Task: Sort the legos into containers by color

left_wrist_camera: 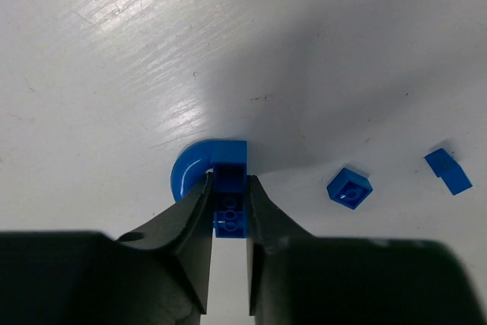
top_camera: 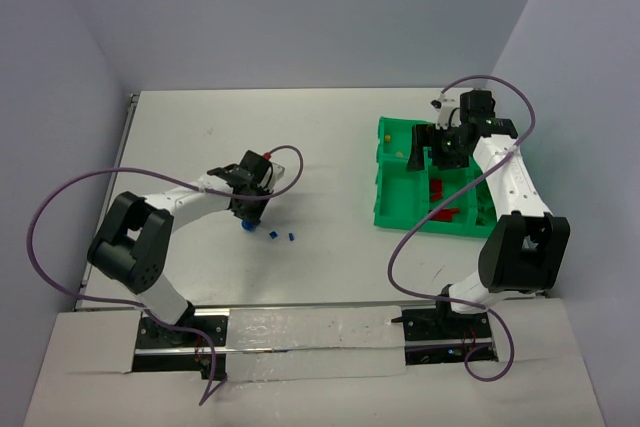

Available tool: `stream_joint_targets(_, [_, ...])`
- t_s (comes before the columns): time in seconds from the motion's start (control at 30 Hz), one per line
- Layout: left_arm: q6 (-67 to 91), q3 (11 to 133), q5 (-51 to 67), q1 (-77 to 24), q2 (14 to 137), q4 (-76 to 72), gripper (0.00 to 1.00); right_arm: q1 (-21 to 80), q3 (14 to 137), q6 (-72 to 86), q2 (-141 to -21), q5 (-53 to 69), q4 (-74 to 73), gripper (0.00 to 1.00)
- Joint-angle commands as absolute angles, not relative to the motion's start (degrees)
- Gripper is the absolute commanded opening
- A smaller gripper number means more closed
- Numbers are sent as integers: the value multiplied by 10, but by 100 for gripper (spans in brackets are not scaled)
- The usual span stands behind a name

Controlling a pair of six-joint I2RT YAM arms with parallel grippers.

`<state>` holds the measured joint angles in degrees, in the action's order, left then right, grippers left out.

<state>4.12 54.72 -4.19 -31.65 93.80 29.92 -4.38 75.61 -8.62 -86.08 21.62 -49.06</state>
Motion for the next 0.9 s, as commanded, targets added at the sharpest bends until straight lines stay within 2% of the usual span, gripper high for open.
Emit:
stream_joint_targets(0.0, [27,565,-28,-323,930,297,10,-40,754,-81,-851,247,-470,100])
stream_joint_targets(0.1, [18,566,-23,-324,914,290,0,-40,741,-69,-848,305,-461,100])
stream_joint_targets(0.3, [-21,580,5,-324,829,258,0,-23,705,-19,-834,431,-412,100])
stream_joint_targets(0.43, [-39,579,96,-326,739,236,0,11,671,55,-813,536,-333,100])
stream_joint_targets(0.7, [-56,594,313,-327,660,234,0,115,706,123,-831,567,-253,100])
stream_joint_targets(0.77, [-70,577,324,-336,633,207,0,131,713,155,-849,588,-236,100])
stream_joint_targets(0.87, [-140,554,277,-370,606,198,0,150,719,176,-869,593,-225,100])
